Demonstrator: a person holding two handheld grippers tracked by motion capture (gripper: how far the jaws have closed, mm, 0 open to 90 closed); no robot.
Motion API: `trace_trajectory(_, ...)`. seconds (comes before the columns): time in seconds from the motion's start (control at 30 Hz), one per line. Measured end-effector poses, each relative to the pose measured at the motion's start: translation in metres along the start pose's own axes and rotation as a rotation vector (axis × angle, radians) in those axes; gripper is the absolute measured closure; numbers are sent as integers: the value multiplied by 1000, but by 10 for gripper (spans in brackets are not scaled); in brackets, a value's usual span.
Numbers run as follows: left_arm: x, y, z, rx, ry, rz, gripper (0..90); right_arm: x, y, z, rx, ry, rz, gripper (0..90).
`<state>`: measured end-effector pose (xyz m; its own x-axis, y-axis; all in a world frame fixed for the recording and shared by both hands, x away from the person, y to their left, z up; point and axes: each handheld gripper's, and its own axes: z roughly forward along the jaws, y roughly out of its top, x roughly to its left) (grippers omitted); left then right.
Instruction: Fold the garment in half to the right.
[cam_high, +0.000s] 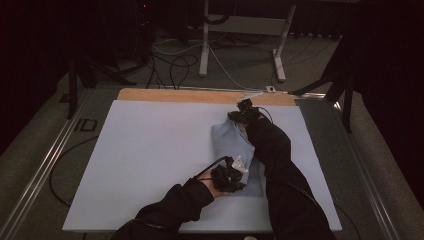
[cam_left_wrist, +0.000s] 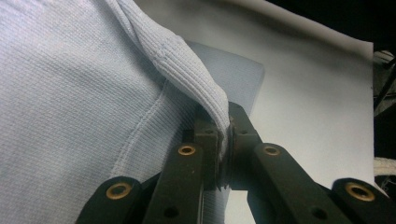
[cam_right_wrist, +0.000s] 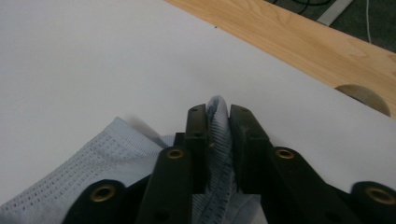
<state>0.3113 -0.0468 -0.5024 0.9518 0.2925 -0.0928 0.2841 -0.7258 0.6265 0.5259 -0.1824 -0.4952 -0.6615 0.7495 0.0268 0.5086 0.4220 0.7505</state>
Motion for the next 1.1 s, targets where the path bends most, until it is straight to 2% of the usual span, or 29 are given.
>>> trace_trajectory(0.03,0,1,1,4,-1,2,870,0,0,0,5,-2,-3,720)
trace_trajectory(0.1,0,0,4,6,-5,-4,870,0,0,-3,0,-1,-6,562)
trace_trajectory(0.2,0,0,7,15,-9,-3,869,-1,-1,-4,1,-1,-4,514)
trace_trajectory(0.23,1,0,8,18,-16,-7,869,-2,-2,-9,11,-7,-20,310)
trace_trajectory(0.3,1,1,9,14,-17,-24,869,-3,-2,-13,3,8,-7,188)
trace_trajectory(0.33,0,1,9,17,-13,-20,868,-4,-1,-15,0,31,-7,119)
trace_trajectory(0.4,0,2,10,21,-10,-13,868,-5,-1,-18,-6,39,-2,117)
trace_trajectory(0.47,-1,3,11,17,-11,-23,868,-6,1,-25,-29,40,5,96)
trace_trajectory(0.53,-1,4,12,20,-7,-20,867,-8,3,-31,-54,35,12,96)
trace_trajectory(0.6,-2,5,13,14,-14,-31,863,-9,4,-35,-62,12,8,96)
trace_trajectory(0.63,-2,6,14,13,-18,-38,858,-9,5,-37,-71,16,13,96)
trace_trajectory(0.7,-4,8,15,1,-38,-52,846,-10,4,-40,-73,13,18,97)
trace_trajectory(0.8,-7,12,18,1,-49,-42,827,-11,3,-43,-71,5,20,98)
trace_trajectory(0.93,-10,15,21,3,-32,-33,814,-12,1,-46,-71,14,22,99)
trace_trajectory(1.0,-11,18,22,-19,-40,-63,797,-12,1,-47,-79,17,24,99)
trace_trajectory(1.1,-12,22,24,-37,-74,-72,744,-11,1,-48,-78,18,24,99)
